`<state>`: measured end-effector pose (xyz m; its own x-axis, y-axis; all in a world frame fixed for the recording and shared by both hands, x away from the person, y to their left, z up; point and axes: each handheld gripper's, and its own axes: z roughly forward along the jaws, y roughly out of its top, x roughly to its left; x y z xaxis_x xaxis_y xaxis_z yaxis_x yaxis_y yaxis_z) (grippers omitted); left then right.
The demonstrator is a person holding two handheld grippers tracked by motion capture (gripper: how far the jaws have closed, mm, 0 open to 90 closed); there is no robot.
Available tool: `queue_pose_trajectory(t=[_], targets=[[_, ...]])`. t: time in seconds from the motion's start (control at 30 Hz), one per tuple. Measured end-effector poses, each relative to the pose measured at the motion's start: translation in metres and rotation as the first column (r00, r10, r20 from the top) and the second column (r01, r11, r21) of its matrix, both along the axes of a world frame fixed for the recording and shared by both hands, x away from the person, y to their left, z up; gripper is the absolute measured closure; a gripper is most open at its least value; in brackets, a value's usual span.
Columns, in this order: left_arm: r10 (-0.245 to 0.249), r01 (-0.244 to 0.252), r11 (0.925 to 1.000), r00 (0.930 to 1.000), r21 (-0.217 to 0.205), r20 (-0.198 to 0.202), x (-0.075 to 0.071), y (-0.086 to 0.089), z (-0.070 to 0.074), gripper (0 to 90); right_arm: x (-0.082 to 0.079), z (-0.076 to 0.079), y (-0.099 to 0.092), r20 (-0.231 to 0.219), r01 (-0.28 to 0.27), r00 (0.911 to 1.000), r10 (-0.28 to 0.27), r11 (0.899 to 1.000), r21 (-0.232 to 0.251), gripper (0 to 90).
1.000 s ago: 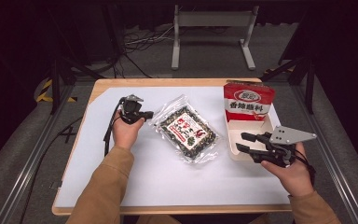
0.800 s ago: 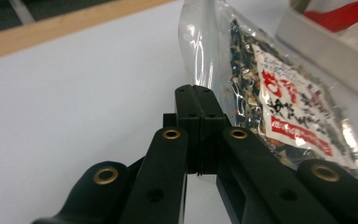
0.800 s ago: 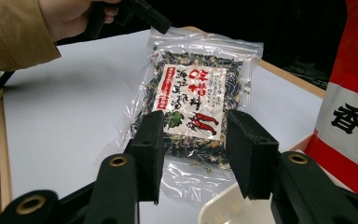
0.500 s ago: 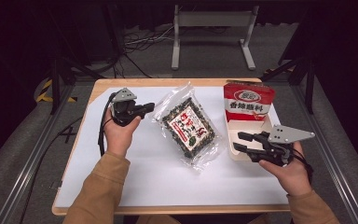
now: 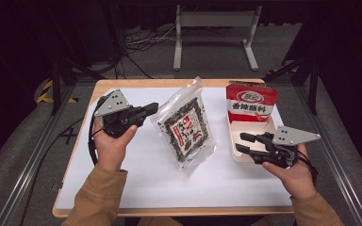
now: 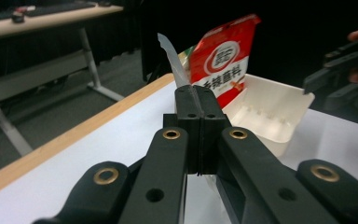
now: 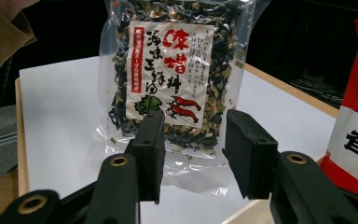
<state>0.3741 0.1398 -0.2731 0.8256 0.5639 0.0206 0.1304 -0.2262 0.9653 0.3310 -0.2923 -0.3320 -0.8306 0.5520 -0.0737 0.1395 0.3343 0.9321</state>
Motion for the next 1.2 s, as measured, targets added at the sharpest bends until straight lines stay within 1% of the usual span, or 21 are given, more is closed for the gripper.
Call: queue_pose_trajectory(t=[0.1,0.17,0.27,0.3,0.33,0.37,0.47,0.53,0.6,0.63,0.67,0.7,0.73,0.77,0.83,0.93,1.0,1.07,1.1,1.17,1.2], targets=[[-0.029,0.029,0.9996,0.9996,-0.005,0.006,-0.005,-0.001,0.002,90.0,0.001,0.001,0.002,0.001,-0.008,1.0,0.008,1.0,0.003,57.4],[-0.044,0.044,0.9989,0.999,-0.013,0.005,-0.008,-0.001,0.003,90.0,0.002,0.001,0.004,-0.007,-0.016,0.9999,0.016,1.0,0.005,56.3],[-0.078,0.079,0.9969,0.9968,-0.01,0.017,-0.013,-0.002,0.005,90.0,0.007,0.003,0.011,-0.005,-0.031,0.9995,0.031,0.999,-0.01,53.0],[-0.078,0.079,0.9969,0.9968,-0.01,0.017,-0.013,-0.002,0.005,90.0,0.009,0.004,0.013,0.001,-0.037,0.9993,0.037,0.999,-0.02,51.9],[-0.095,0.095,0.9955,0.9951,-0.001,0.029,-0.018,-0.004,0.006,90.0,0.011,0.005,0.016,0.013,-0.044,0.9989,0.045,0.999,-0.029,51.9],[-0.1,0.1,0.995,0.9944,-0.002,0.034,-0.02,-0.005,0.006,90.0,0.012,0.006,0.018,0.017,-0.056,0.9983,0.057,0.998,-0.033,51.4],[-0.114,0.114,0.9935,0.9926,0.004,0.042,-0.023,-0.007,0.007,90.0,0.017,0.01,0.021,0.023,-0.068,0.9973,0.069,0.997,-0.034,48.5],[-0.124,0.124,0.9922,0.991,0.003,0.048,-0.026,-0.008,0.008,90.0,0.021,0.013,0.024,0.022,-0.075,0.9969,0.076,0.997,-0.022,46.2],[-0.137,0.137,0.9905,0.9892,0.006,0.051,-0.029,-0.01,0.008,90.0,0.025,0.018,0.025,0.033,-0.077,0.9965,0.077,0.997,-0.013,42.5],[-0.148,0.148,0.989,0.9876,0.006,0.053,-0.032,-0.012,0.009,90.0,0.03,0.021,0.027,0.047,-0.069,0.9964,0.07,0.997,-0.029,40.4],[-0.148,0.148,0.989,0.9876,0.006,0.053,-0.032,-0.012,0.009,90.0,0.03,0.021,0.027,0.047,-0.069,0.9964,0.07,0.997,-0.029,40.4],[-0.154,0.154,0.9881,0.9866,0.006,0.055,-0.033,-0.013,0.009,90.0,0.032,0.023,0.028,0.041,-0.063,0.9971,0.065,0.997,-0.038,39.7],[-0.158,0.158,0.9874,0.9857,0.007,0.057,-0.034,-0.014,0.01,90.0,0.036,0.026,0.028,0.017,-0.061,0.998,0.062,0.997,-0.037,38.5],[-0.163,0.163,0.9866,0.9849,0.005,0.057,-0.035,-0.015,0.01,90.0,0.039,0.028,0.029,0.014,-0.062,0.998,0.062,0.997,-0.037,38.0],[-0.171,0.171,0.9852,0.9835,0.007,0.059,-0.037,-0.017,0.011,90.0,0.044,0.033,0.03,0.028,-0.061,0.9977,0.062,0.997,-0.055,35.8],[-0.184,0.183,0.983,0.9808,0.011,0.065,-0.04,-0.019,0.011,90.0,0.05,0.037,0.035,0.032,-0.064,0.9973,0.067,0.994,-0.088,31.2],[-0.193,0.192,0.9813,0.979,0.012,0.067,-0.042,-0.02,0.012,90.0,0.055,0.039,0.039,0.024,-0.084,0.9959,0.087,0.991,-0.103,29.4],[-0.202,0.201,0.9794,0.9771,0.015,0.067,-0.044,-0.022,0.012,90.0,0.056,0.04,0.04,0.021,-0.091,0.9953,0.094,0.99,-0.107,28.8],[-0.208,0.207,0.9781,0.9756,0.017,0.07,-0.044,-0.022,0.012,90.0,0.058,0.04,0.042,0.015,-0.107,0.9939,0.109,0.988,-0.115,28.5],[-0.214,0.214,0.9768,0.9745,0.012,0.067,-0.045,-0.023,0.012,90.0,0.06,0.041,0.045,0.023,-0.132,0.9904,0.136,0.982,-0.134,28.3],[-0.227,0.227,0.9738,0.9717,0.008,0.064,-0.045,-0.023,0.012,90.0,0.062,0.042,0.046,0.019,-0.145,0.9887,0.149,0.98,-0.137,27.3]])
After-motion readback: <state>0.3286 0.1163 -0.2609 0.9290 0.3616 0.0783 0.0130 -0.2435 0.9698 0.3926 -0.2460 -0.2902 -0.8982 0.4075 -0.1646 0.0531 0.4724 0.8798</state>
